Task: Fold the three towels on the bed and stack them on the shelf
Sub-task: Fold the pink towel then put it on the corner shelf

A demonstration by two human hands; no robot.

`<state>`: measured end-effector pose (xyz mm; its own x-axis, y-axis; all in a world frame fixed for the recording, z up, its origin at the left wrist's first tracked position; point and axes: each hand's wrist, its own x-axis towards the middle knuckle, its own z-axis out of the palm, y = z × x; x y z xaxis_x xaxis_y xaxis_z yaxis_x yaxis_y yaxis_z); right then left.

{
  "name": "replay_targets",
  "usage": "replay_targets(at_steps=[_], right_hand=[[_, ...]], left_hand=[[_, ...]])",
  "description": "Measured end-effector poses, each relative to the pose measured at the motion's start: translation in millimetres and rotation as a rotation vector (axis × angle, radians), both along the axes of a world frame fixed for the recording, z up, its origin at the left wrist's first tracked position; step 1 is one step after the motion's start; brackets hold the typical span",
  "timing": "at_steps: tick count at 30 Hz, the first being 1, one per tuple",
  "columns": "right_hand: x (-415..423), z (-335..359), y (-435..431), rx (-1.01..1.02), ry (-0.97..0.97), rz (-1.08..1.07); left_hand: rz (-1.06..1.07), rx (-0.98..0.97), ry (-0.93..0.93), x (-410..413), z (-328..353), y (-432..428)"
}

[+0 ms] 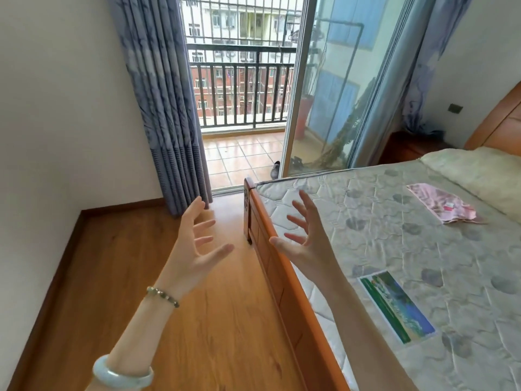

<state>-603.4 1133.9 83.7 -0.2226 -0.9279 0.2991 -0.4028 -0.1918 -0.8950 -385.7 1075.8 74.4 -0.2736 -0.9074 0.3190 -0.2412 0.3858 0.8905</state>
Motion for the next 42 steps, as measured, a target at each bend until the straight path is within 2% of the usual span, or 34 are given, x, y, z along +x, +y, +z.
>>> replay_targets(at_steps=[11, 16, 22, 29, 35, 42], right_hand=[[-9.4, -10.5, -231.0, 0.056, -0.053, -0.047], [-34.3, -19.9, -358.9, 0.044, -0.077, -0.07], [-69.5, -0.1, -511.5, 0.049, -0.057, -0.092], [-94.6, 1.8, -637.1, 0.105, -0.079, -0.123], [-101.0, -13.1, -741.8, 0.125, -0.134, -0.214], [-101.4, -19.0, -877.1, 0.093, -0.194, -0.418]], left_hand=[[-0.012, 0.024, -0.005, -12.0, -3.7, -237.3], [-0.053, 0.003, -0.002, -34.9, -10.9, -369.5], [-0.102, 0.013, -0.016, -68.2, -2.0, -532.9], [-0.115, 0.028, -0.001, -91.7, -8.3, -668.9], [-0.207, 0.051, -0.003, -106.7, -21.3, -802.7], [-0.365, 0.053, -0.019, -123.6, -14.6, -965.6]])
